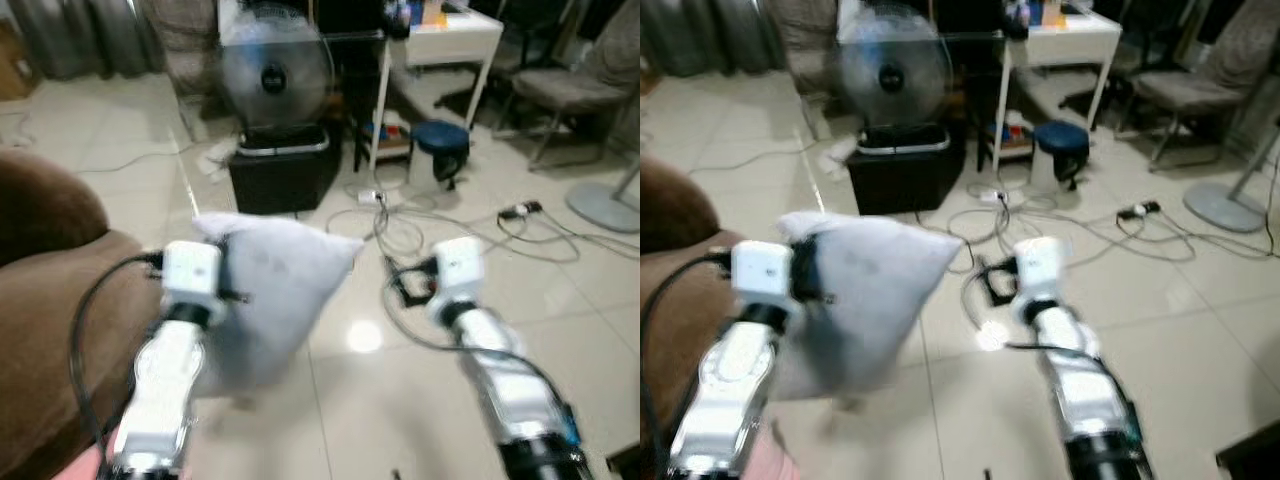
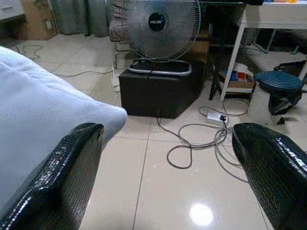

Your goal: Move the pillow to the sofa from floor

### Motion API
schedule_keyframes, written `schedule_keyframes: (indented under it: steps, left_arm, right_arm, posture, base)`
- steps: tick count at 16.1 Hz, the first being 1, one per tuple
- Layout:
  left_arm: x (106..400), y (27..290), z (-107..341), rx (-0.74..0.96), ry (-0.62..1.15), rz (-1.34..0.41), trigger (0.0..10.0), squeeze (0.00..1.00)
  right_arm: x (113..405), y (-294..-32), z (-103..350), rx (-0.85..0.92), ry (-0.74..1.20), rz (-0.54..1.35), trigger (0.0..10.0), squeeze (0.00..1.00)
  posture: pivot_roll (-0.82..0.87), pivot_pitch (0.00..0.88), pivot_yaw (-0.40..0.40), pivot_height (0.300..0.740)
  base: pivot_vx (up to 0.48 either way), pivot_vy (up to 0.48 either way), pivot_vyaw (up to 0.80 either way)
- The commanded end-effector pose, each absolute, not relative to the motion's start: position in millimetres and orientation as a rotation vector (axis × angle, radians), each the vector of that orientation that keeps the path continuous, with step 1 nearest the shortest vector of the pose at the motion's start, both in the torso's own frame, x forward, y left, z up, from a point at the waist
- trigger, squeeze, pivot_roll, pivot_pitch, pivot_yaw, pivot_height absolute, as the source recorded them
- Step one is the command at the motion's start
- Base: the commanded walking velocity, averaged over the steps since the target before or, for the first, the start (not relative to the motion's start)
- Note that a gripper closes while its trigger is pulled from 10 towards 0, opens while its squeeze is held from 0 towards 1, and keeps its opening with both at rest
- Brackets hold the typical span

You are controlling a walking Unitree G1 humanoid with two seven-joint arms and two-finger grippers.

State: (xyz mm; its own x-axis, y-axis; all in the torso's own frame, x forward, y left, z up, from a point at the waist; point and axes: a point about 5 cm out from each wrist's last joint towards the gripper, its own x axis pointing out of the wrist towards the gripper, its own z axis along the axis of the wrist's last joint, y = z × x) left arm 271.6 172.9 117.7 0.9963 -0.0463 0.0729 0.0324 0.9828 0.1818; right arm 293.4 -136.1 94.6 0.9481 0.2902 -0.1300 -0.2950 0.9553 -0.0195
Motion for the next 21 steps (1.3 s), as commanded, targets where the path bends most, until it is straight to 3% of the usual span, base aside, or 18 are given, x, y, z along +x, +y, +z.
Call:
schedule_keyframes:
  steps: [1, 15, 21]
  left_arm:
    - [273.8, 165.4, 132.4, 0.171, -0.149, -0.060, 10.0, 0.00]
    - [268.5, 169.4, 129.4, 0.174, -0.136, -0.048, 10.0, 0.00]
    - [258.2, 174.4, 128.1, 0.179, -0.126, -0.014, 10.0, 0.00]
  right_arm:
    - [295.2, -147.2, 101.1, -0.053, 0.102, 0.264, 10.0, 0.00]
    - [298.8, -145.7, 102.5, -0.058, 0.089, 0.273, 10.0, 0.00]
    - [301.1, -137.6, 99.8, -0.053, 0.103, 0.298, 10.0, 0.00]
  posture:
    - [0.07, 0.000, 0.042, 0.740]
    - [0.10, 0.000, 0.022, 0.740]
    - [0.15, 0.000, -0.011, 0.740]
  base:
    - [0.480, 0.000, 0.00]
    - [0.480, 0.000, 0.00]
    - [0.480, 0.000, 0.65]
